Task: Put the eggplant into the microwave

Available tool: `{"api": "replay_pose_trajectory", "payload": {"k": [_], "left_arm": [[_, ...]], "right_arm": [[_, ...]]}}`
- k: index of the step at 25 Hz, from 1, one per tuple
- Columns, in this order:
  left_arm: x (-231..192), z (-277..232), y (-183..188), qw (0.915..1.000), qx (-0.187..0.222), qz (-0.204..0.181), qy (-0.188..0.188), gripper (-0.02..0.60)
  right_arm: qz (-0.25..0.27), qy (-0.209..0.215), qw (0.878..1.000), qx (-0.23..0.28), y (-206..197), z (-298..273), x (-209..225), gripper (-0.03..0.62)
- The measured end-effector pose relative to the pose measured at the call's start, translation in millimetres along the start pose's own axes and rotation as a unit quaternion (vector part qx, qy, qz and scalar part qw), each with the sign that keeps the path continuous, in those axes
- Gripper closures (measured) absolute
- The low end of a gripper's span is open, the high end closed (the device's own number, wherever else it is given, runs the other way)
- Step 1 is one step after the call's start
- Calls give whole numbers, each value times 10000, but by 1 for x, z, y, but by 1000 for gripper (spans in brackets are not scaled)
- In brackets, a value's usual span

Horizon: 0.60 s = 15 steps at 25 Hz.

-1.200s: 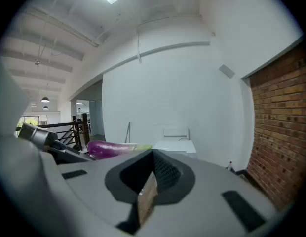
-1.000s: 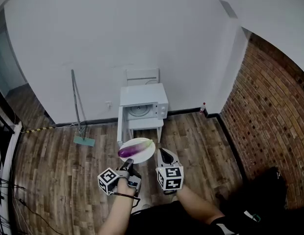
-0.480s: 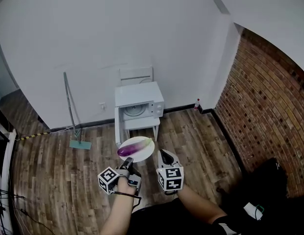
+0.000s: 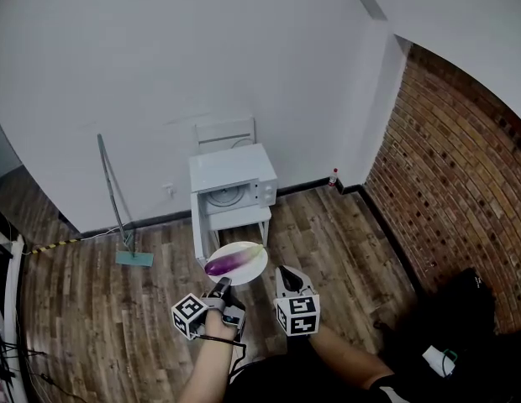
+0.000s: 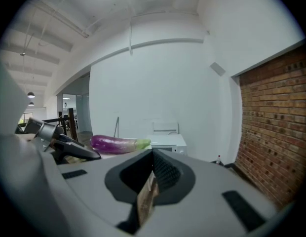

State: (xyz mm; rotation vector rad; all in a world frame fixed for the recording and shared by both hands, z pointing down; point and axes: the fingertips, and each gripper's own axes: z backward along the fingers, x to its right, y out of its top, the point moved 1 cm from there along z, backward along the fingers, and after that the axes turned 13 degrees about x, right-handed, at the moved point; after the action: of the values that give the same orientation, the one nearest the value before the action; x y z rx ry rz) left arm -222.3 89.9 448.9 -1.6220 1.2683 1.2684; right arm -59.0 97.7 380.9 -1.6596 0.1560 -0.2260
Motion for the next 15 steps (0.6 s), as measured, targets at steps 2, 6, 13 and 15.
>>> {"api": "replay_pose_trajectory", "payload": {"k": [2,6,13,15], "left_arm": [[1,-12,2,10000,59,-9,21,565],[7,-48,8,9997,227,-58,52,565],[35,-125,5,9989,458,-55,-76,565],[41,-146,1,9986,523,-46,-91,565]], "right_arm": [[-42,22,10000,4,-1,-12,7,582],[-112,101,9999,48,-1,-49,27,582],[-162,336,9993,92,16,-121,74,582],[-178,420,9989,49,18,-138,88,582]]}}
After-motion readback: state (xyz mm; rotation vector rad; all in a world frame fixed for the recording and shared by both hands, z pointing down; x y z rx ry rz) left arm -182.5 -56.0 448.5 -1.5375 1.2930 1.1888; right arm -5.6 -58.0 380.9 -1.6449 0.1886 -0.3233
